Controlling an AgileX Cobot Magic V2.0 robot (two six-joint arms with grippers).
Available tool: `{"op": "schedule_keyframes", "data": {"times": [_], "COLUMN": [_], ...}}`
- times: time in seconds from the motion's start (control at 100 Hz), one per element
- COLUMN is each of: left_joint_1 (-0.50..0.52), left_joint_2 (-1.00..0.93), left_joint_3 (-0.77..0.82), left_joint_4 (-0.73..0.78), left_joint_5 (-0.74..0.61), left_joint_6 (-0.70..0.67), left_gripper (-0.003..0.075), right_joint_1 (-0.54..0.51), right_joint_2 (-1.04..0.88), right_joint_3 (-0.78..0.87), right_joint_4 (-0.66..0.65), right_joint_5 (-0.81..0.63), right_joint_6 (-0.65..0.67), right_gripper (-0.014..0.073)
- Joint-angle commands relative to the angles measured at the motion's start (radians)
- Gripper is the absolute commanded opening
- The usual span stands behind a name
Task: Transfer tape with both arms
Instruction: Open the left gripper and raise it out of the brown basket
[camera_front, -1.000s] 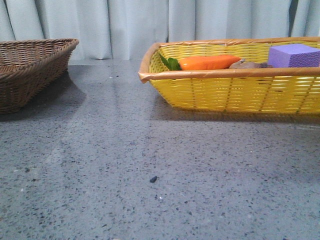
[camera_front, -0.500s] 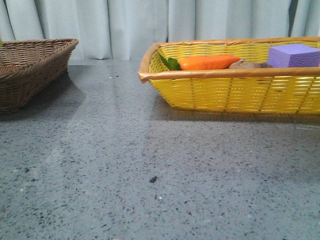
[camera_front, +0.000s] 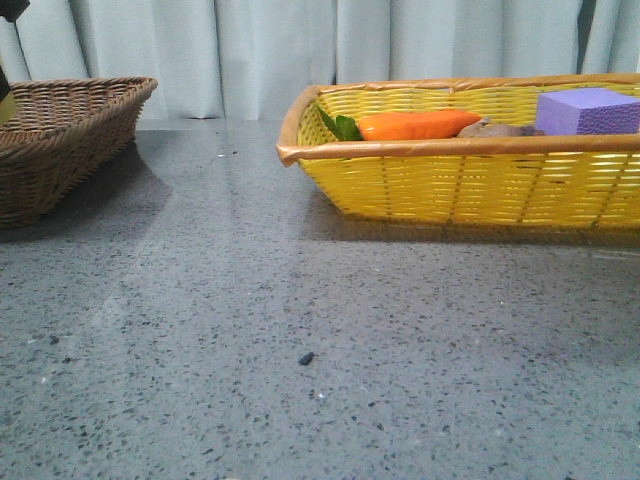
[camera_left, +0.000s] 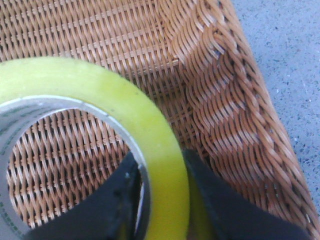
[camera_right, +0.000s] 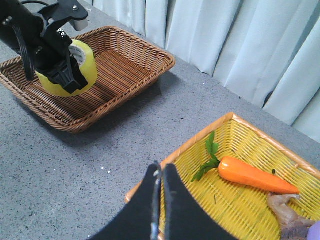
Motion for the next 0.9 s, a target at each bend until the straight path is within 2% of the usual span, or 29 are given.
{"op": "schedule_keyframes", "data": {"times": [0.0, 0.1, 0.4, 0.47, 0.54, 0.69, 0.89], "left_joint_1": [0.002, 0.002, 0.002, 0.002, 0.002, -0.001, -0.001], "left_joint_2": [-0.042, -0.042, -0.048, -0.065, -0.094, -0.186, -0.342], "left_joint_3": [-0.031, -0.031, -0.031, -0.031, -0.031, -0.031, 0.031], "left_joint_4": [-0.011, -0.011, -0.018, -0.043, -0.065, -0.097, -0.111], "left_joint_5": [-0.075, -0.080, -0.085, -0.090, -0.107, -0.141, -0.200], "left_joint_6": [0.001, 0.001, 0.001, 0.001, 0.001, 0.001, 0.001], "left_gripper": [0.0179, 0.0291, 0.0294, 0.0267, 0.0198, -0.0024, -0.0020], "right_joint_1": [-0.003, -0.003, -0.003, -0.003, -0.003, -0.003, -0.003], "right_joint_2": [-0.009, -0.009, -0.011, -0.020, -0.049, -0.138, -0.278], "right_joint_3": [-0.024, -0.024, -0.022, -0.001, 0.034, 0.146, 0.308], "right_joint_4": [-0.027, -0.025, -0.023, -0.031, -0.036, -0.049, -0.175], "right_joint_5": [-0.069, -0.065, -0.063, -0.078, -0.098, -0.184, -0.236], "right_joint_6": [-0.001, -0.001, -0.001, -0.001, -0.001, 0.033, 0.155], "right_gripper": [-0.0067, -0.0067, -0.0067, -0.0067, -0.0066, -0.0066, -0.0066]}}
